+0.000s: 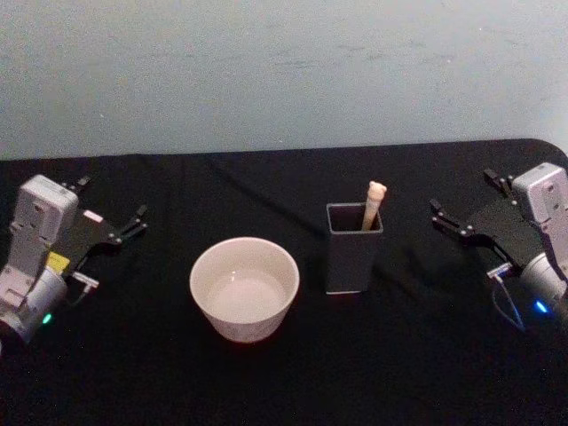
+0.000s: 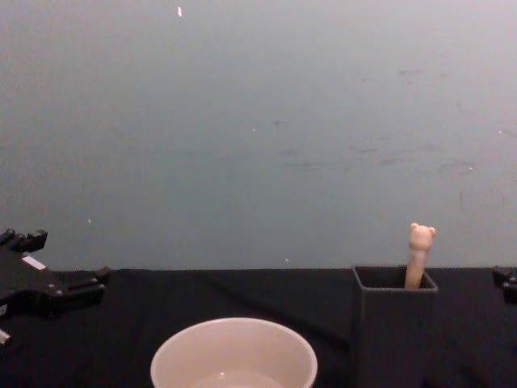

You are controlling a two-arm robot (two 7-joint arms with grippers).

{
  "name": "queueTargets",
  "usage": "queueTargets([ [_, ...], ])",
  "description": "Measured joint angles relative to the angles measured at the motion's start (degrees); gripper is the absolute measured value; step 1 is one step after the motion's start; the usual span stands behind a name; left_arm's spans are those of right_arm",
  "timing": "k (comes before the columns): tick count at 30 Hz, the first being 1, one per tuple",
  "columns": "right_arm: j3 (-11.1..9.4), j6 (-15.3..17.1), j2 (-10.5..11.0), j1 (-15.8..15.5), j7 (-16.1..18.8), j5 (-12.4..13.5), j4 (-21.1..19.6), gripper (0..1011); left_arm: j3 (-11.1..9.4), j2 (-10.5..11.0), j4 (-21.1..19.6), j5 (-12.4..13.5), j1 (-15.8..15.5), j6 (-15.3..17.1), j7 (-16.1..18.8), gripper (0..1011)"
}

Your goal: Pick up the stirring spoon with one hand, stir inside the cup, then place it back in its original position.

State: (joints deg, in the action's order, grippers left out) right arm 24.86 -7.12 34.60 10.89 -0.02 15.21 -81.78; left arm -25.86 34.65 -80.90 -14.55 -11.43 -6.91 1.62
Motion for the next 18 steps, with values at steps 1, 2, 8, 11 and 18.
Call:
queueTargets([
  [1, -0.41, 0.11, 0.10, -0.31, 0.81, 0.64, -0.60, 1002, 0.00, 0.00, 0.00, 0.00, 0.00, 0.00, 0.00, 1001],
  [2, -0.65, 0.28, 0.19, -0.50, 1.40, 1.15, -1.00, 1002, 0.00, 0.00, 0.00, 0.00, 0.00, 0.00, 0.00, 1001],
  [8, -2.83, 2.51, 1.29, -2.38, 8.64, 7.82, -4.68, 1000, 0.00, 0.00, 0.00, 0.00, 0.00, 0.00, 0.00, 1001],
  [11, -3.59, 3.32, 1.87, -3.01, 13.30, 11.39, -6.12, 1000, 0.00, 0.00, 0.00, 0.00, 0.00, 0.00, 0.00, 1001],
  [18, -4.20, 4.79, 1.95, -2.92, 22.27, 16.96, -7.30, 1002, 0.00, 0.00, 0.00, 0.00, 0.00, 0.00, 0.00, 1001],
])
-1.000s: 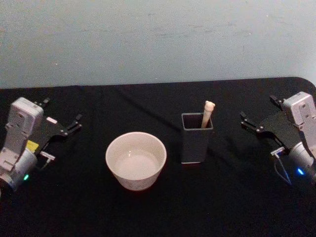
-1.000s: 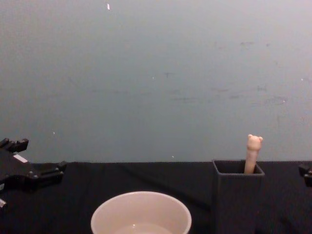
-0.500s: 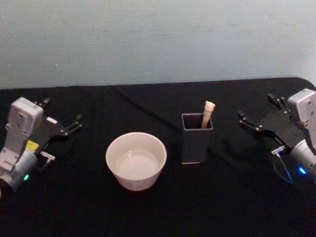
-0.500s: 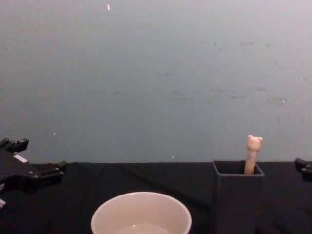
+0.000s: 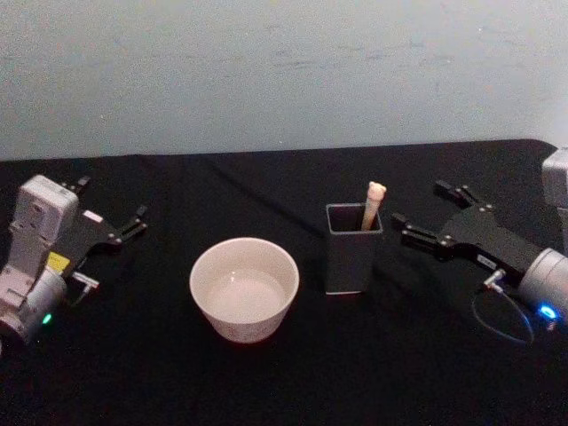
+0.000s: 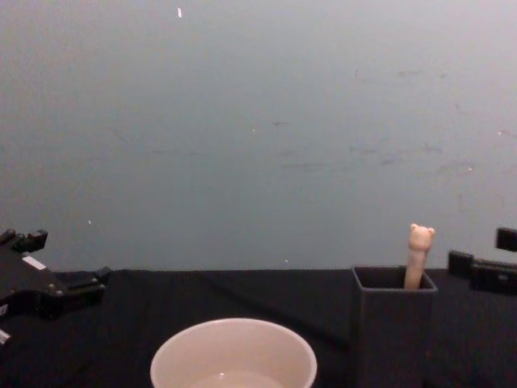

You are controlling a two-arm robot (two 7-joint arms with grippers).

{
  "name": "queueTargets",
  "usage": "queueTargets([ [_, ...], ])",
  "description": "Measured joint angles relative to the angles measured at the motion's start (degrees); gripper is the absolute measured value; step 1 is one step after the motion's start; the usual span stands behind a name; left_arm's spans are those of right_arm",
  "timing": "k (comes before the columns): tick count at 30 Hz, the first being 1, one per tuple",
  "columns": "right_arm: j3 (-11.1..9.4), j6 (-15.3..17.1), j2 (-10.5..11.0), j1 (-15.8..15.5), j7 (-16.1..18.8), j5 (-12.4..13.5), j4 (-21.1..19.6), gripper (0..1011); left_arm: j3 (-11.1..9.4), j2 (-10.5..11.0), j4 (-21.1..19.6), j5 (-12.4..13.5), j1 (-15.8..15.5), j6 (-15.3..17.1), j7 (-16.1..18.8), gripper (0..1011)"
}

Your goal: Pick up the stirring spoon with one hand, stir inside the cup, then place it back in its original position.

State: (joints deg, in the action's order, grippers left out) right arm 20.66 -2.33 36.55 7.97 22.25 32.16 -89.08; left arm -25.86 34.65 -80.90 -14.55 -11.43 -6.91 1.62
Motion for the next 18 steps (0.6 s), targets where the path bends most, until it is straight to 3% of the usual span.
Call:
queueTargets([
  [9, 1.02, 1.44, -3.27, 3.18, 4.19, 0.94, 2.68, 1002, 0.00, 0.00, 0.00, 0.00, 0.00, 0.00, 0.00, 1001],
  [18, 2.43, 2.02, -7.68, 7.45, 5.91, -1.16, 7.70, 1002, 0.00, 0.00, 0.00, 0.00, 0.00, 0.00, 0.00, 1001],
])
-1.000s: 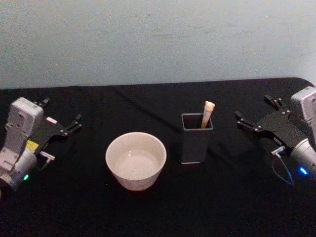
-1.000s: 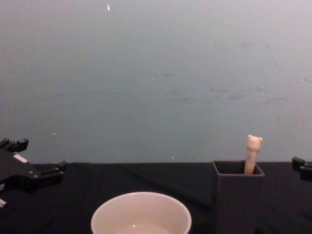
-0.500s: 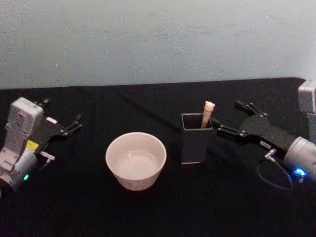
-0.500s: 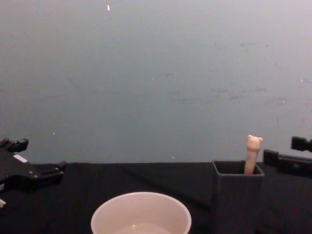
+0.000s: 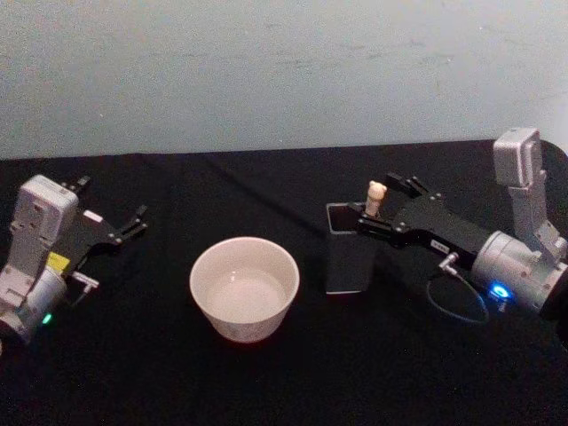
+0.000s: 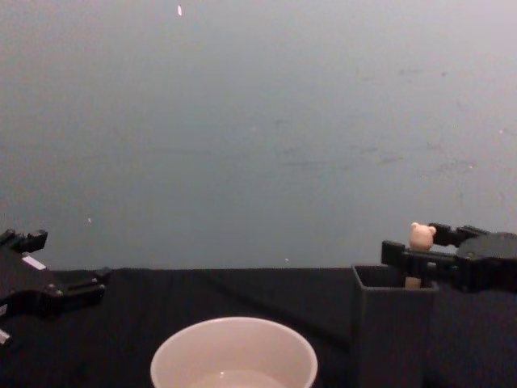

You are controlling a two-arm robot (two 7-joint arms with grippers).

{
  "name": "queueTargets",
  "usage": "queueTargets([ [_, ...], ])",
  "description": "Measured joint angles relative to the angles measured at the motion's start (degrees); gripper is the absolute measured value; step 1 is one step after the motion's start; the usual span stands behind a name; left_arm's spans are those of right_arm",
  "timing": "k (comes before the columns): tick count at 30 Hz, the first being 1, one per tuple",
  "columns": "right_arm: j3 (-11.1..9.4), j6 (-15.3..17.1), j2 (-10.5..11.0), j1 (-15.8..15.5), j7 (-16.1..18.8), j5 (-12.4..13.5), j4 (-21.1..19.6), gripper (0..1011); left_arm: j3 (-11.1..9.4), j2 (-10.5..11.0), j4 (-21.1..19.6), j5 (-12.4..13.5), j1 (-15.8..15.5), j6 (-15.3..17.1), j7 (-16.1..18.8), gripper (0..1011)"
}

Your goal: Pick up the stirring spoon with one hand, stir inside the cup, then place it back in its original position.

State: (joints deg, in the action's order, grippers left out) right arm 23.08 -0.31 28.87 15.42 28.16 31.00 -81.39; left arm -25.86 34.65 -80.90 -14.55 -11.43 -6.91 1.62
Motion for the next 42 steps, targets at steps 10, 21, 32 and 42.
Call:
queueTargets([
  [10, 0.37, 0.23, -1.34, 1.18, 0.61, -1.38, 1.40, 1002, 0.00, 0.00, 0.00, 0.00, 0.00, 0.00, 0.00, 1001],
  [21, 0.31, 0.23, -1.19, 1.05, 0.62, -1.23, 1.22, 978, 0.00, 0.00, 0.00, 0.00, 0.00, 0.00, 0.00, 1001],
  [32, 0.25, 0.21, -1.12, 0.97, 0.58, -1.09, 1.13, 708, 0.00, 0.00, 0.00, 0.00, 0.00, 0.00, 0.00, 1001],
  [42, 0.24, 0.17, -1.07, 0.93, 0.56, -1.04, 1.07, 365, 0.00, 0.00, 0.00, 0.00, 0.00, 0.00, 0.00, 1001],
])
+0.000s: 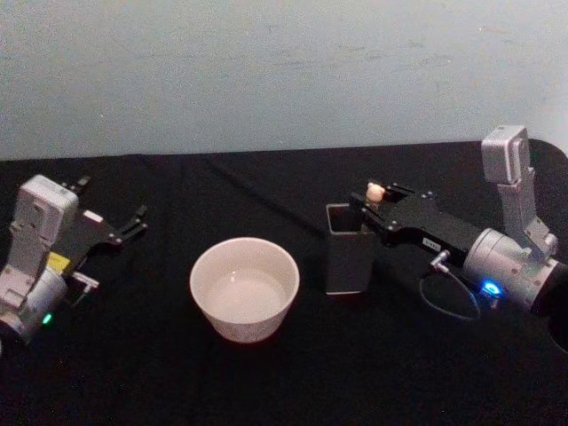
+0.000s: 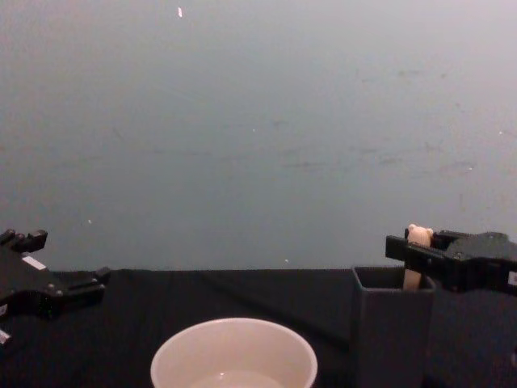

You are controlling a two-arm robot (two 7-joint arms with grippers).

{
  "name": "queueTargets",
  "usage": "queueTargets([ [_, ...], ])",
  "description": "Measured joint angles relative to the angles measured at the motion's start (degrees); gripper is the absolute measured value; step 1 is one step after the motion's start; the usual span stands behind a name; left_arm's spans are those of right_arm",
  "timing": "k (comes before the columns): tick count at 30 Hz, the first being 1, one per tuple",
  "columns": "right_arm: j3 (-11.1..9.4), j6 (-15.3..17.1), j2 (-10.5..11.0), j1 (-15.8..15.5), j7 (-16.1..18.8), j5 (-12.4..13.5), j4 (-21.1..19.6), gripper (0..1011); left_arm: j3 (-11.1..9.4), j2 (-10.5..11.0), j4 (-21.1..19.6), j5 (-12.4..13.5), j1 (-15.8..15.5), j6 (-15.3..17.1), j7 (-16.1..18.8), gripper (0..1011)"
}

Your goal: Pick up the stirring spoon with one hand, stir inside the cup, then place it back in its original position.

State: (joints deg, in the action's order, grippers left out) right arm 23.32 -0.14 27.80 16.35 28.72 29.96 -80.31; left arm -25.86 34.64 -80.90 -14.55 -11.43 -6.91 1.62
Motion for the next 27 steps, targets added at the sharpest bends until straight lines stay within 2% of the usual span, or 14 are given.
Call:
queueTargets([
  [1, 0.00, -0.01, 0.00, 0.00, 0.00, 0.01, 0.00, 365, 0.00, 0.00, 0.00, 0.00, 0.00, 0.00, 0.00, 1001],
  [4, 0.00, -0.01, 0.00, -0.01, 0.00, 0.02, 0.00, 246, 0.00, 0.00, 0.00, 0.00, 0.00, 0.00, 0.00, 1001],
  [7, 0.00, -0.01, 0.00, -0.01, 0.00, 0.04, 0.00, 211, 0.00, 0.00, 0.00, 0.00, 0.00, 0.00, 0.00, 1001],
  [18, -0.19, -0.03, -0.02, -0.23, -0.01, 0.04, -0.35, 207, 0.00, 0.00, 0.00, 0.00, 0.00, 0.00, 0.00, 1001],
  [27, -2.82, 0.48, 0.36, -1.71, -0.33, 1.80, -5.95, 207, 0.00, 0.00, 0.00, 0.00, 0.00, 0.00, 0.00, 1001],
])
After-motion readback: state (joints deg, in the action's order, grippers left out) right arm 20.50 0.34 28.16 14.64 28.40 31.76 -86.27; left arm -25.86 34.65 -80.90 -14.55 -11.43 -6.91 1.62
